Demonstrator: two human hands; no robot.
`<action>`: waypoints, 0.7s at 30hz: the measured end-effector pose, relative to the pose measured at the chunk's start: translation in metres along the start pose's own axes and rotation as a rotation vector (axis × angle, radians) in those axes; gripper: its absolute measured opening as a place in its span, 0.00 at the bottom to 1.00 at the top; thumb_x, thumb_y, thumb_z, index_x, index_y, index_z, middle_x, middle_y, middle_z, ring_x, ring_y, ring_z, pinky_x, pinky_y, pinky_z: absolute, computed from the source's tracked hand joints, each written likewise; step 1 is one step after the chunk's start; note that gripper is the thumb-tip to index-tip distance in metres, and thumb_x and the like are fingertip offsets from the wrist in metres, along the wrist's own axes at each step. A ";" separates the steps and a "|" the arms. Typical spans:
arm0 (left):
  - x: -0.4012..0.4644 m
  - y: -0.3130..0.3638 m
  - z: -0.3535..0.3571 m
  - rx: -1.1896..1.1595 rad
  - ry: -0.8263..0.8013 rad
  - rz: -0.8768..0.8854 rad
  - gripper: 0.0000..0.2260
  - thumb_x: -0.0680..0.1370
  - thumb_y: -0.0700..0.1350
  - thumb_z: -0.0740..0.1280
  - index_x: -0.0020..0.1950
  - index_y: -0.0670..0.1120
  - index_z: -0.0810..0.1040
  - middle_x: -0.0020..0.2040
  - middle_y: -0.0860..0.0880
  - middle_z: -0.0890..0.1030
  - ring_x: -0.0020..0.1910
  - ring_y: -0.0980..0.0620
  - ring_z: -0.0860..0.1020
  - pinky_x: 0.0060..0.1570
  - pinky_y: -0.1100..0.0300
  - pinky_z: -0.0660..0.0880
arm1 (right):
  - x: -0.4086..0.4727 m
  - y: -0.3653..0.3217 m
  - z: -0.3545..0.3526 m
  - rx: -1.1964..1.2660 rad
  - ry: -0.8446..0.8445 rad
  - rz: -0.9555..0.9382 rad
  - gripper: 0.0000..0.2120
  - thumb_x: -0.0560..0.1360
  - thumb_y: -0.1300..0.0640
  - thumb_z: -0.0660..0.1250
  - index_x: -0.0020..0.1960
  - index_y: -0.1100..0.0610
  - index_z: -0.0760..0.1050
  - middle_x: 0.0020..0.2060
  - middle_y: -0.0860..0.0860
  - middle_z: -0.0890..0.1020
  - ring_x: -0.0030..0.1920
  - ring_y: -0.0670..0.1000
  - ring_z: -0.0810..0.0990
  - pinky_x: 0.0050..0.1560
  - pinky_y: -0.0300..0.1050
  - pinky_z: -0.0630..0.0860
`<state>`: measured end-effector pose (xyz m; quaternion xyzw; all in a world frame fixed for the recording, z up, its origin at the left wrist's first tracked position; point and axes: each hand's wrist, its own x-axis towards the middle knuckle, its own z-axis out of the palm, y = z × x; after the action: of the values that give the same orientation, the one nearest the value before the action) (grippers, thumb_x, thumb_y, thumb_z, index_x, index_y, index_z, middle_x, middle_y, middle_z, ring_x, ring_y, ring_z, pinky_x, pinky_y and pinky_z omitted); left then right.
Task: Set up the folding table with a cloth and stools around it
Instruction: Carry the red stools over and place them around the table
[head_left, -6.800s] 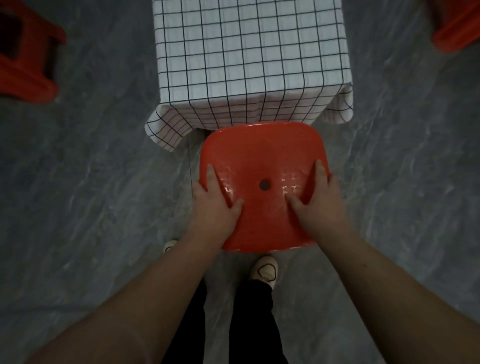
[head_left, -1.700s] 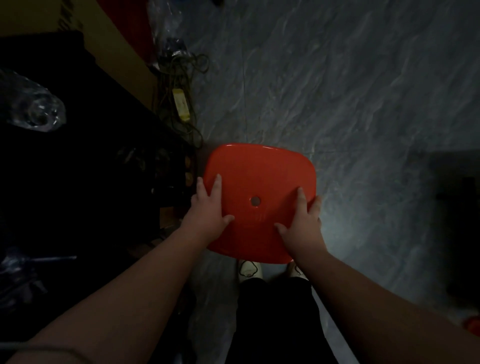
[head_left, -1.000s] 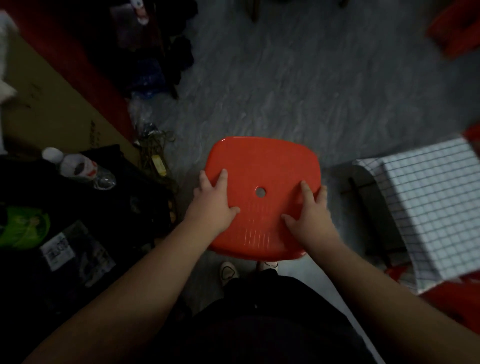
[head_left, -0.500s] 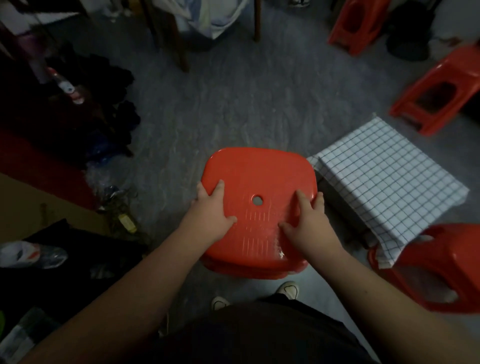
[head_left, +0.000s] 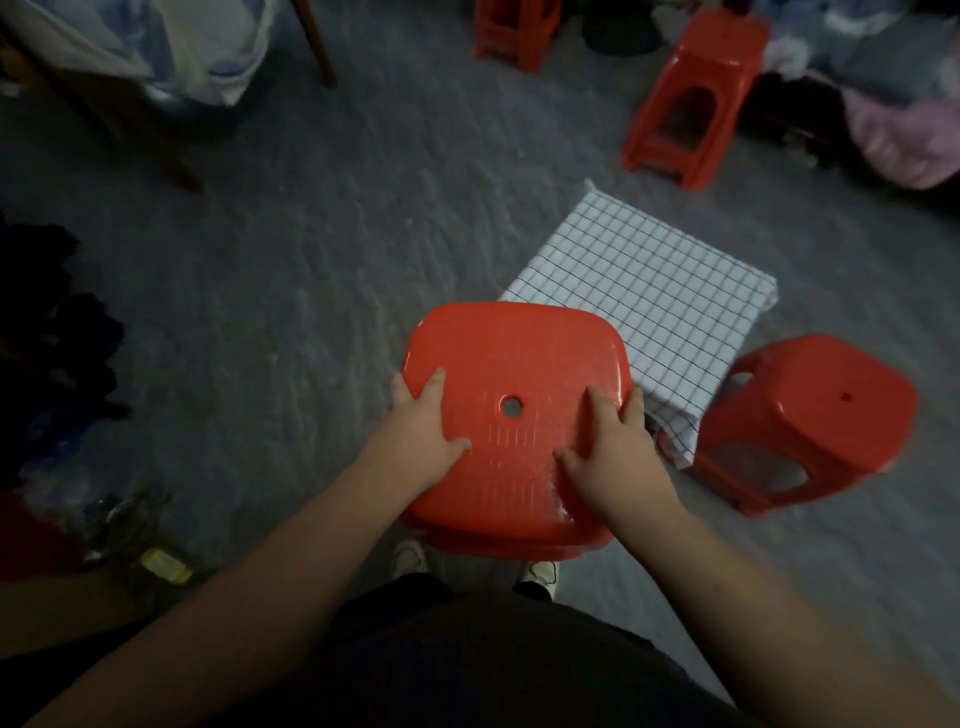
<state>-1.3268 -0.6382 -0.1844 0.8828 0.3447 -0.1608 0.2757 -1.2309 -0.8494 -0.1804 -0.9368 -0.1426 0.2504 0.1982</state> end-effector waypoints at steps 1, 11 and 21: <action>0.008 0.006 0.001 0.015 -0.025 0.020 0.45 0.73 0.55 0.74 0.81 0.58 0.49 0.81 0.43 0.44 0.75 0.37 0.63 0.72 0.42 0.65 | 0.002 0.003 0.000 0.009 0.010 0.039 0.40 0.74 0.46 0.72 0.77 0.43 0.51 0.80 0.58 0.42 0.73 0.66 0.65 0.65 0.64 0.73; 0.095 0.025 -0.012 0.165 -0.210 0.287 0.45 0.73 0.55 0.75 0.81 0.56 0.49 0.80 0.40 0.45 0.75 0.38 0.63 0.73 0.43 0.64 | 0.020 -0.009 0.021 0.127 0.175 0.347 0.40 0.72 0.46 0.73 0.76 0.42 0.53 0.80 0.55 0.45 0.72 0.66 0.65 0.64 0.64 0.74; 0.159 0.037 0.012 0.280 -0.301 0.459 0.45 0.73 0.55 0.75 0.80 0.58 0.49 0.80 0.39 0.44 0.76 0.36 0.61 0.73 0.41 0.64 | 0.042 -0.001 0.058 0.261 0.216 0.581 0.41 0.73 0.47 0.74 0.76 0.41 0.52 0.80 0.55 0.45 0.74 0.66 0.63 0.64 0.67 0.72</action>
<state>-1.1885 -0.5853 -0.2555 0.9332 0.0663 -0.2693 0.2286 -1.2264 -0.8158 -0.2435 -0.9261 0.1855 0.2120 0.2509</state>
